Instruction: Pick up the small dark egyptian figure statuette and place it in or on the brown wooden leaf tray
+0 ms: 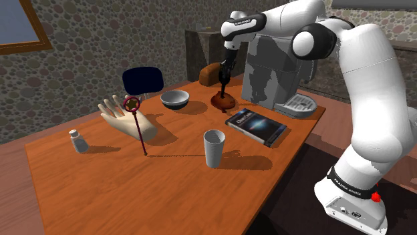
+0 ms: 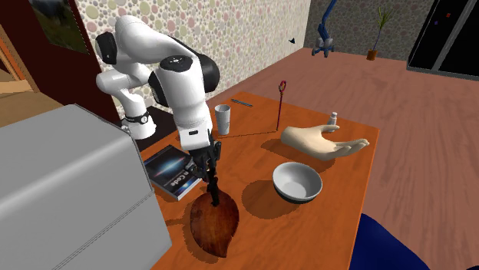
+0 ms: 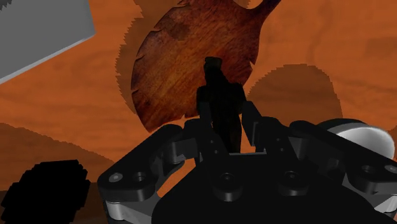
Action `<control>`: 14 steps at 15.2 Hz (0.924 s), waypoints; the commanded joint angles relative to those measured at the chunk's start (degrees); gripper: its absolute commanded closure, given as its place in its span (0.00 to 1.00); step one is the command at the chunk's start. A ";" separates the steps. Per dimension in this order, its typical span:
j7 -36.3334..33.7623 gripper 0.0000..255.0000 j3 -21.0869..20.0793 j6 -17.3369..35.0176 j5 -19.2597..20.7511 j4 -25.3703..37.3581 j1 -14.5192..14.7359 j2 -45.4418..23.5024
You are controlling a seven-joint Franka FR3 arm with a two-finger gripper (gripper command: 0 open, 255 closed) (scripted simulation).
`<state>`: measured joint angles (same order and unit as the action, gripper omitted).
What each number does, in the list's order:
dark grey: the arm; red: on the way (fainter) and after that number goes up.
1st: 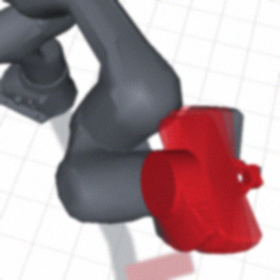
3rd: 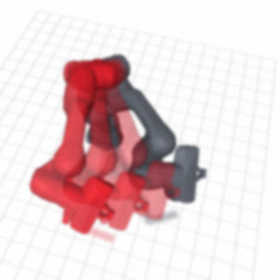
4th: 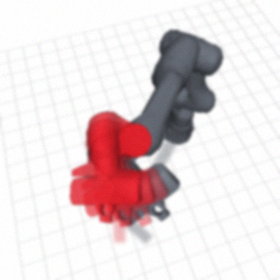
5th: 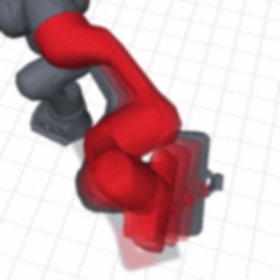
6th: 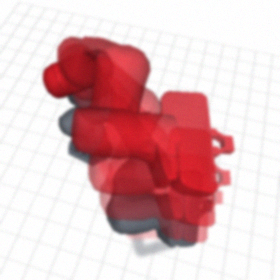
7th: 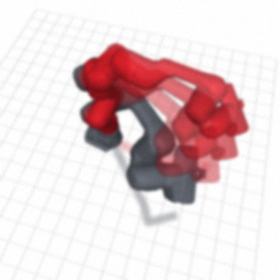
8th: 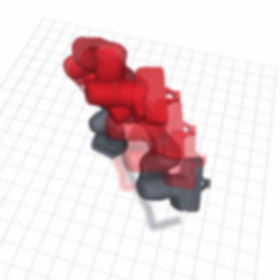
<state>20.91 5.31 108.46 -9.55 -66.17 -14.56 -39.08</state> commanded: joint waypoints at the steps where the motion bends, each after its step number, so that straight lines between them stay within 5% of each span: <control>1: 0.21 1.00 -0.03 1.43 -0.09 -1.04 0.00 -0.36; 10: 0.32 1.00 -0.06 2.31 -0.14 -1.77 0.03 -0.52; 11: 0.32 0.00 -0.06 2.31 -0.14 -1.77 0.03 -0.52; 14: 0.32 0.00 -0.06 2.32 -0.14 -1.77 0.03 -0.51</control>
<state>21.23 5.26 110.78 -9.69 -67.94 -14.53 -39.60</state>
